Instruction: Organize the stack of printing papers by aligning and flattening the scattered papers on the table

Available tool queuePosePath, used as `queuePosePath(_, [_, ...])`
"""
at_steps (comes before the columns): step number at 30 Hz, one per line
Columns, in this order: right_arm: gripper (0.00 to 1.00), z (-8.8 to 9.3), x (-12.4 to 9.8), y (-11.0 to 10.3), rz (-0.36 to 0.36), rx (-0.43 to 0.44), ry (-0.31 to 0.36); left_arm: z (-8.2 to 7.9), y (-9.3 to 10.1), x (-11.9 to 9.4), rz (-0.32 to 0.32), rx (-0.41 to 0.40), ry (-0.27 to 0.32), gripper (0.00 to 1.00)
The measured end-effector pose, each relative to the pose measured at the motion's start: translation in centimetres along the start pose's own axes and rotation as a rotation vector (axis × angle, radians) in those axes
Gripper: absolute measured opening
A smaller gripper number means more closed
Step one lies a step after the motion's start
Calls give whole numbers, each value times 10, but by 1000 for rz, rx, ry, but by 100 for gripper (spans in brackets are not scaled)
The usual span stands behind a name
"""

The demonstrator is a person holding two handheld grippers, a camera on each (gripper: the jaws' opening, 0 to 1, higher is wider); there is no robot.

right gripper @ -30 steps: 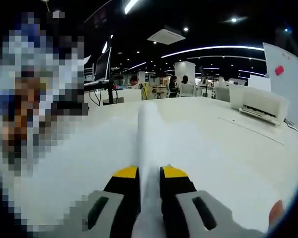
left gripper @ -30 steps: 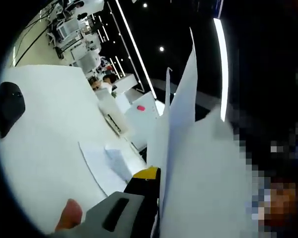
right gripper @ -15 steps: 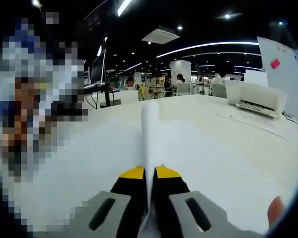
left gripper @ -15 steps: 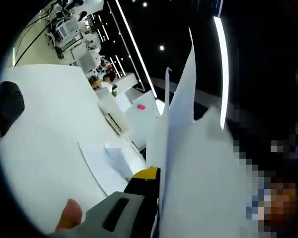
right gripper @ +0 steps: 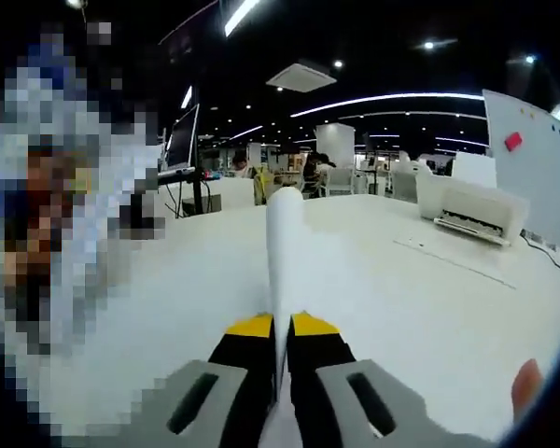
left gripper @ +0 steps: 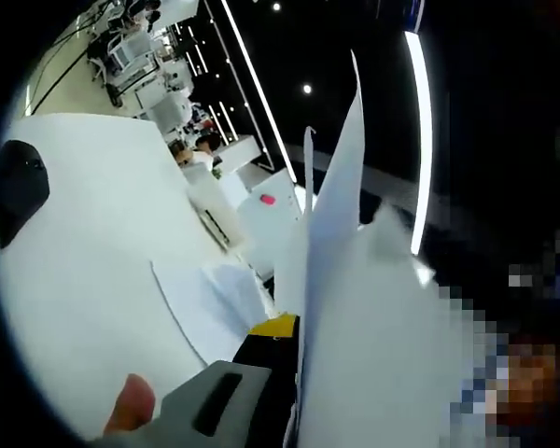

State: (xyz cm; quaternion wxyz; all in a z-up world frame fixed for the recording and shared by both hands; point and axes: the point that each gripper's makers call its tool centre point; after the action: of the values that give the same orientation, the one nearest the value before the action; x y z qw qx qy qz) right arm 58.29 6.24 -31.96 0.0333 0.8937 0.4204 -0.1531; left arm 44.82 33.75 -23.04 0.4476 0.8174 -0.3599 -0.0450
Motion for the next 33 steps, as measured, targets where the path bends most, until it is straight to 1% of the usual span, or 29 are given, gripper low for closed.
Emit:
queuePosePath(3, [1,-17,-8,-5,-6,1,31,2,-1,0,1,-6,1,6])
queuePosePath(6, [1,-38,-17,-14,-25,-2,77,7,-1,2,1,-8,-4,6])
queuePosePath(7, [1,-48,-22,-22,-48,6,103,8,-1,3,-1,-9,-6,6])
queuePosePath(8, [1,-52,-24,-24,-50,7,112,9,-1,4,-1,-9,-9,6])
queuePosePath(9, [1,-60,-28,-26,-51,9,124,11,-2,5,-2,-8,-12,6])
queuePosePath(11, [1,-72,-33,-35,-75,12,155,12,-4,7,-4,-6,-17,6])
queuePosePath(12, [1,-81,-37,-40,-93,32,171,16,-2,8,-2,-7,-16,6])
queuePosePath(14, [1,-91,-43,-45,-103,27,184,17,-3,9,-1,-11,-19,6])
queuePosePath(15, [1,-96,-46,-53,-114,33,195,17,-3,9,-1,-12,-19,6])
queuePosePath(16, [1,-105,-51,-61,-136,40,213,18,-3,10,0,-12,-20,6])
queuePosePath(18, [1,-113,-56,-68,-150,49,224,19,-3,11,-1,-13,-21,6])
queuePosePath(19, [1,-127,-62,-80,-202,93,258,19,-4,12,-2,-15,-21,6])
queuePosePath(21, [1,-138,-69,-88,-231,109,277,21,-6,13,-3,-20,-21,6])
queuePosePath(28, [1,-163,-92,-133,-335,121,338,26,-8,15,-5,-30,-20,6])
queuePosePath(29, [1,-168,-96,-142,-366,123,345,26,-9,15,-4,-32,-18,6])
queuePosePath(31, [1,-175,-101,-158,-422,160,345,26,-12,15,-10,-39,-14,6])
queuePosePath(33, [1,-179,-107,-177,-499,203,343,28,-15,16,-14,-45,-11,6])
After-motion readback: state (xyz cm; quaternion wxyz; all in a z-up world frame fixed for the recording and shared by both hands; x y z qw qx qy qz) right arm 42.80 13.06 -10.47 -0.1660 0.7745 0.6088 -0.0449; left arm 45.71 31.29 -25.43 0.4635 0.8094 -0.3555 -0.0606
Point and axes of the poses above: the point that each gripper's makers call its tool centre point, and the gripper's own axes: x roughly forward along the fingers, y roughly to its right, z roughly out of its underside, and after that the axes turned 4 degrees about x, right-handed
